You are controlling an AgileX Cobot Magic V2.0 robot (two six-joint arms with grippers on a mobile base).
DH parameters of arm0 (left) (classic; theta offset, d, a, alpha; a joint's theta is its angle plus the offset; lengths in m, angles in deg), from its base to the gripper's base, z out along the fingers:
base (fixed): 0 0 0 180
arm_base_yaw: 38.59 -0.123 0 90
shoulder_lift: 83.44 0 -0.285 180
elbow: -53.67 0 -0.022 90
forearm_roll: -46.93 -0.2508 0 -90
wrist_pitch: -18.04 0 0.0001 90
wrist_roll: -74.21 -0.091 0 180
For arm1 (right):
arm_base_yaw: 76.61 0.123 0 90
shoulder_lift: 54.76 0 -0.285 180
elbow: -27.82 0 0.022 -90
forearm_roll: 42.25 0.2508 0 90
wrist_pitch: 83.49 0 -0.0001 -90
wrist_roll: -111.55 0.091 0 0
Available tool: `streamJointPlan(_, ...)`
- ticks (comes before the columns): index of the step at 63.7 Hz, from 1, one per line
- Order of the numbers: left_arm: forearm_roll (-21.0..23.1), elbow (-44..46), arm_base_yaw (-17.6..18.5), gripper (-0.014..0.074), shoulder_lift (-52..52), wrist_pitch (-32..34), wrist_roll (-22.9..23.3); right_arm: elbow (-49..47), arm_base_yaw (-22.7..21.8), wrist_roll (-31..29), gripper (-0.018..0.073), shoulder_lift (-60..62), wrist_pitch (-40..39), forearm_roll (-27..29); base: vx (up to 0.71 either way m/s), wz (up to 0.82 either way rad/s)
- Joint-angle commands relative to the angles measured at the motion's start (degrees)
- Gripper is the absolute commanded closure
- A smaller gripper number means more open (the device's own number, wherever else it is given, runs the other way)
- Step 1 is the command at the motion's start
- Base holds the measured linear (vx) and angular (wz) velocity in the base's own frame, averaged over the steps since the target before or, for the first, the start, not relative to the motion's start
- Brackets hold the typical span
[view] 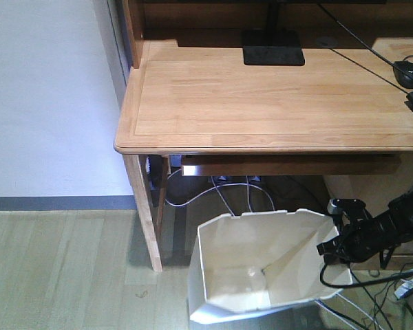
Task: Move trash bin to bedside with robot
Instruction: 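Lift the bin slightly with the right gripper and pull it out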
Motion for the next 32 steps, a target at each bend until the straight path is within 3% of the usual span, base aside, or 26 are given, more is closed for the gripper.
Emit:
streamJointPlan(1,0.1,-0.2,0.2,0.0603,-0.8,3.8,0.2,1.4,-0.1,-0.2,0.0566,5.0,13.1,0.3,0.0,0.0)
streamJointPlan(11,0.1,-0.2,0.2,0.0603,-0.8,3.8,0.2,1.4,-0.1,0.0,0.0566,4.8,17.1,-0.3,0.0,0.0)
streamJointPlan(32,0.1,-0.2,0.2,0.0603,-0.8,3.8,0.2,1.4,-0.1,-0.3,0.0566,4.8,17.5,-0.3,0.0,0.0)
